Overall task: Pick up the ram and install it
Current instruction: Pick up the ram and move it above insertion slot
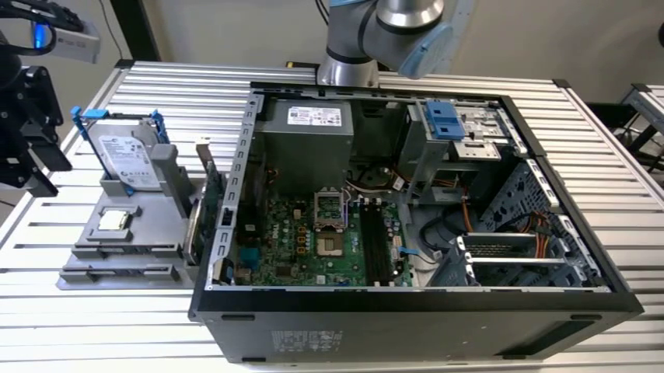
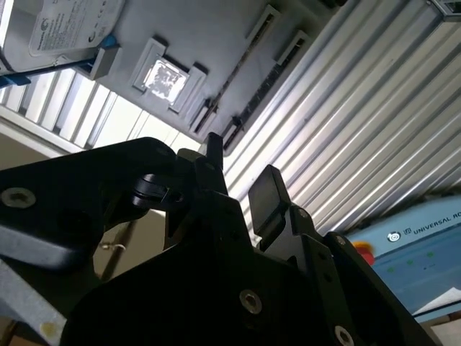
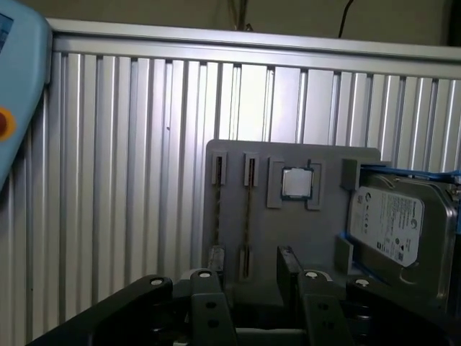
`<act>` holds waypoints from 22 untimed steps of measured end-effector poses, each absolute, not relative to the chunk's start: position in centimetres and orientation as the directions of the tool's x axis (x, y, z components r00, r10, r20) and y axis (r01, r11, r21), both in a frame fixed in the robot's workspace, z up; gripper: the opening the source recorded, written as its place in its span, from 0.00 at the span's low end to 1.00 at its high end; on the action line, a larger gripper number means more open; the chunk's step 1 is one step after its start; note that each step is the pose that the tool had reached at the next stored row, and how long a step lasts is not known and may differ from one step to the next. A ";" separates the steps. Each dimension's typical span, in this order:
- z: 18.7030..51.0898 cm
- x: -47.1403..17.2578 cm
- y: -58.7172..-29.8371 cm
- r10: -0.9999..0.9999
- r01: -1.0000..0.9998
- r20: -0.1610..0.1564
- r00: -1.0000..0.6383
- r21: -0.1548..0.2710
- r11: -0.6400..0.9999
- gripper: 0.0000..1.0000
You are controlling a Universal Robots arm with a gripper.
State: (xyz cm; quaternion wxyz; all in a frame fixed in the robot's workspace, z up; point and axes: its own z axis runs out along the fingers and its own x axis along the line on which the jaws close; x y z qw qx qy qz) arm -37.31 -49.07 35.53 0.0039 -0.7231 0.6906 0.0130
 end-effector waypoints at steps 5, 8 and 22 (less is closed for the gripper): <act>35.0 -37.3 -49.1 -0.999 -0.999 -0.024 0.046 0.012 -0.046 1.00; 34.8 -37.3 -49.1 -0.999 -0.999 -0.022 0.046 0.012 -0.046 1.00; 33.7 -37.3 -49.0 -0.999 -0.999 -0.002 0.045 0.003 -0.045 1.00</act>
